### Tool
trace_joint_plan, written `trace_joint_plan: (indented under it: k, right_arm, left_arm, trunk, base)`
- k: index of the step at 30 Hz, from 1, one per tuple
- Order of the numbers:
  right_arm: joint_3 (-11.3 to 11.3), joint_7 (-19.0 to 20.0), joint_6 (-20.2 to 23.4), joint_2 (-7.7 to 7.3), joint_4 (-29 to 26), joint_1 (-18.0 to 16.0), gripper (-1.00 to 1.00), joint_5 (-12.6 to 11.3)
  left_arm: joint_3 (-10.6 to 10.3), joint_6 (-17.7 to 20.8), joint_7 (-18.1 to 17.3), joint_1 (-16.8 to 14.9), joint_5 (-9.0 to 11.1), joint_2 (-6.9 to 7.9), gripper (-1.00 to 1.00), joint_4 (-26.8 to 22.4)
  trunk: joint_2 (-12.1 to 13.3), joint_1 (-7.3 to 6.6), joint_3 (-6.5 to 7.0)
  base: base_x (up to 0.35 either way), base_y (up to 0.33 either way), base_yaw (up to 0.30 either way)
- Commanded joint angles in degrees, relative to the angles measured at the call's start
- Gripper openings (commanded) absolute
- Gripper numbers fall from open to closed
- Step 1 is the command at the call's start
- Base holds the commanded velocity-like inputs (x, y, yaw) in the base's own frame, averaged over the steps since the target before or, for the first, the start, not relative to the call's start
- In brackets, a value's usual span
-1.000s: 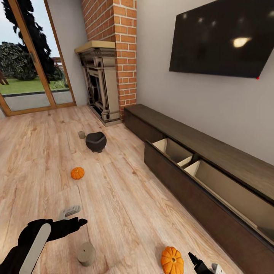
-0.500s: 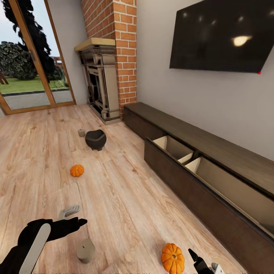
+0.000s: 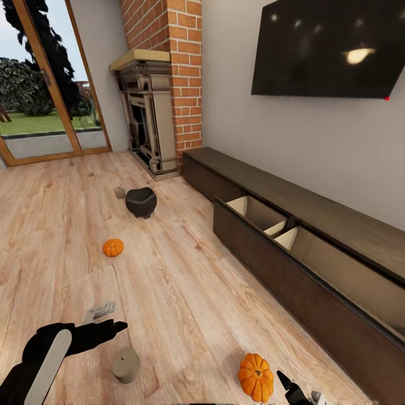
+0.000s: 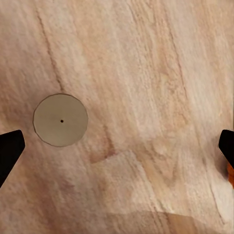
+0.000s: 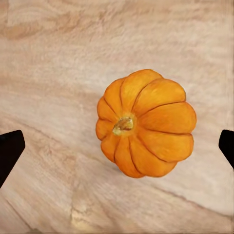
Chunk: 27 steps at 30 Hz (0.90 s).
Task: Place each of the two pumpkins and all three candles from the living room inside a cabinet in the living room (use any cabinet), then make sure every cabinet is closed, and position the cauldron so it is next to a table in the living room.
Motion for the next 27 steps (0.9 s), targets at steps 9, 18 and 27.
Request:
trace_joint_plan:
  k: [9, 18, 27]
  right_arm:
    - [-0.30, 0.39, 0.32, -0.07, 0.41, -0.02, 1.00, -0.49]
    - [-0.30, 0.44, 0.17, -0.07, 0.61, -0.02, 1.00, -0.51]
    - [-0.60, 2.39, 0.73, -0.45, 0.21, -0.40, 1.00, -1.13]
  left_arm:
    - [2.05, 0.22, 0.41, 0.02, 18.13, 7.26, 1.00, -0.27]
    - [1.98, 0.22, 0.41, 1.28, 45.31, 20.75, 1.00, 0.05]
    - [1.87, 0.22, 0.41, 3.34, 55.24, 25.06, 1.00, 0.40]
  trunk:
    - [-0.14, 0.22, -2.05]
    - [-0.26, 0.45, -4.04]
    - [-0.38, 0.68, -6.04]
  base:
    - [0.000, 0.000, 0.000]
    - [0.000, 0.000, 0.000]
    - [0.000, 0.000, 0.000]
